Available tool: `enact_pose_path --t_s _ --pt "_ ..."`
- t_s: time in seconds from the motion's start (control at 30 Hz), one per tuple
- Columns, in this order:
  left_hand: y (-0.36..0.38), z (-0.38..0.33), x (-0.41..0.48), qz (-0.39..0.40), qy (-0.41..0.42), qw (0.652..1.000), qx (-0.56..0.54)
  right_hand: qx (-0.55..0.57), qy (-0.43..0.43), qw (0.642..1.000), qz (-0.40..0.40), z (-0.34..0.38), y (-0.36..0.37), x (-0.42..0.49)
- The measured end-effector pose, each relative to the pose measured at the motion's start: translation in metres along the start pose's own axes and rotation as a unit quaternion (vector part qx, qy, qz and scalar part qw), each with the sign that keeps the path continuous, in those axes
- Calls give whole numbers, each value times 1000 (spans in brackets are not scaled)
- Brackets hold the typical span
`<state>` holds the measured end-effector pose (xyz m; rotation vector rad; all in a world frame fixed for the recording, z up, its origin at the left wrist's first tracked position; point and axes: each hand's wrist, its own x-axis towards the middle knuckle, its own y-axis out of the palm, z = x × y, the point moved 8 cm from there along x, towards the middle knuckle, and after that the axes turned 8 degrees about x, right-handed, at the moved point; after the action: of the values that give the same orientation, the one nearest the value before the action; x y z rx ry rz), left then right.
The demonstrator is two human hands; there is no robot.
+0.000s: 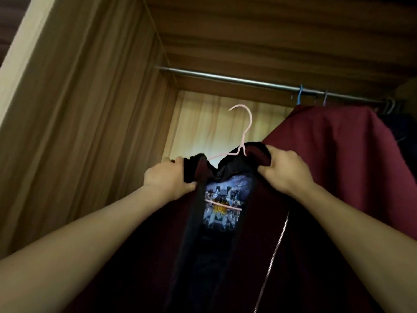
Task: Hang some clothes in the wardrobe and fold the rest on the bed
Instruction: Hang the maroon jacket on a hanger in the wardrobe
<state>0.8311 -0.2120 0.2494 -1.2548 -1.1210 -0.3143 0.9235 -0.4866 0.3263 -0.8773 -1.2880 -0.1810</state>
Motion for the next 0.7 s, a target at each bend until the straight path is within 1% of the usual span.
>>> enact_pose_path --t_s 0.07,0.17,0.27,0.37,0.43,0.5,0.53,0.6,0.63,0.67,0.7 --pt "-3 -11 10 8 38 994 100 -39 -9 999 6 -3 -1 0" --pt "-9 -23 18 -10 125 974 190 -83 -6 996 15 -14 -6 -2" --pt "-28 -37 25 -79 217 951 204 -132 -6 991 34 -21 -7 -3" --pt "-58 -54 35 -139 245 946 158 -153 -18 987 55 -9 4 -2" --pt "-75 -65 38 -153 239 955 82 -125 -11 990 58 1 9 -2" --pt "-77 -68 35 -147 209 964 -72 -73 10 996 46 7 5 0" --pt "-72 -68 31 -134 198 957 -167 -52 15 998 40 9 2 0" --pt "-54 -69 27 -71 198 918 -336 -18 22 999 27 11 -4 0" --pt "-42 -70 26 -27 204 900 -384 -4 24 1000 18 12 -8 0" --pt "-32 -70 25 13 213 889 -404 9 25 1000 8 13 -12 1" --pt "-24 -69 23 38 224 887 -402 21 23 1000 -2 14 -16 2"
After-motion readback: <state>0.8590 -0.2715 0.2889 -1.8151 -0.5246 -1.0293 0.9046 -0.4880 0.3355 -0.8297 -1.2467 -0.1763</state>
